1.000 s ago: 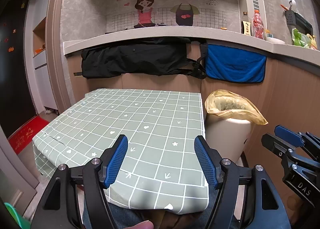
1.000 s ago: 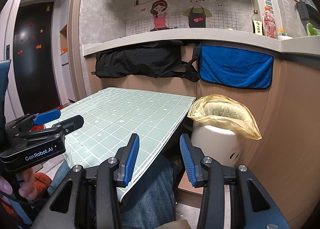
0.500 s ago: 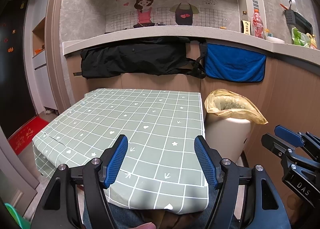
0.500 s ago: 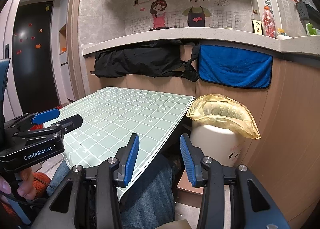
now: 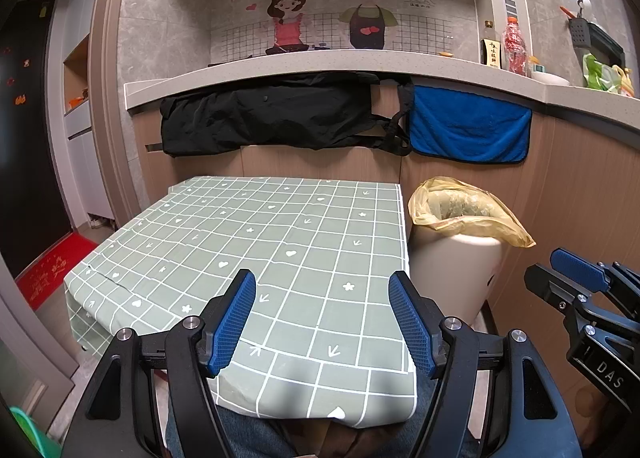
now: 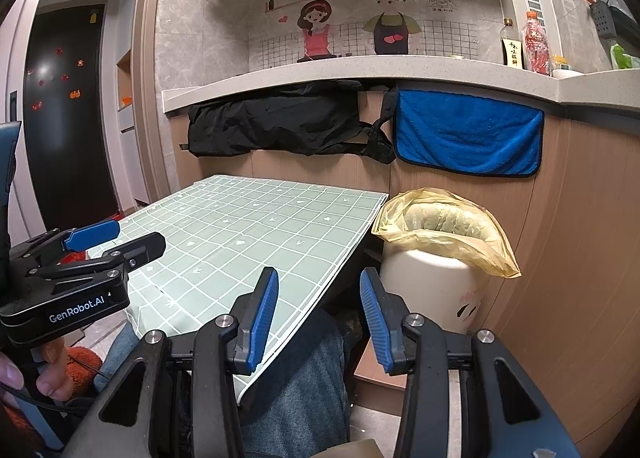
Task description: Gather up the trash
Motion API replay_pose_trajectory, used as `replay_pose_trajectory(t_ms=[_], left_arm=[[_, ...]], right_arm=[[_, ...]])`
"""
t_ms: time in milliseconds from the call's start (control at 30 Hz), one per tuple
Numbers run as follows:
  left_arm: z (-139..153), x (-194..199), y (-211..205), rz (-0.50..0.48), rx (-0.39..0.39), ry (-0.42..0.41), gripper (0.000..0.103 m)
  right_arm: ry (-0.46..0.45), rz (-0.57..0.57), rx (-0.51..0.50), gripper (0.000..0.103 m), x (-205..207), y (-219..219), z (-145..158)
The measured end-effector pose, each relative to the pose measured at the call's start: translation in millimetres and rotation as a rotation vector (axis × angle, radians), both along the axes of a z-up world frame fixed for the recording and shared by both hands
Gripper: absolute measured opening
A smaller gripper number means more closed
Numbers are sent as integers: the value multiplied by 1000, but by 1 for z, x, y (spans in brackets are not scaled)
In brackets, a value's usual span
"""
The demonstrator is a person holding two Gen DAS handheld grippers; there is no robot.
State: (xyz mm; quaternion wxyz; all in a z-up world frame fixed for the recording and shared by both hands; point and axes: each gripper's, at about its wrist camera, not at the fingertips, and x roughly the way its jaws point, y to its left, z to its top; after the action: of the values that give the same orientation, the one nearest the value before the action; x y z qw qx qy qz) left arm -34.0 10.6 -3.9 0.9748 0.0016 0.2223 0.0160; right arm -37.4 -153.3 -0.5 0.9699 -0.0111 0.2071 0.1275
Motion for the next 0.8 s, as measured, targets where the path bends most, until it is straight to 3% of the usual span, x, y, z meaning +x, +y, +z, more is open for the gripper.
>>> replay_pose_trajectory(t_ms=[800], left_arm=[[-4, 1, 7, -29, -3, 17, 69]], right_arm=[[-8, -24, 11, 41, -3, -4, 2]])
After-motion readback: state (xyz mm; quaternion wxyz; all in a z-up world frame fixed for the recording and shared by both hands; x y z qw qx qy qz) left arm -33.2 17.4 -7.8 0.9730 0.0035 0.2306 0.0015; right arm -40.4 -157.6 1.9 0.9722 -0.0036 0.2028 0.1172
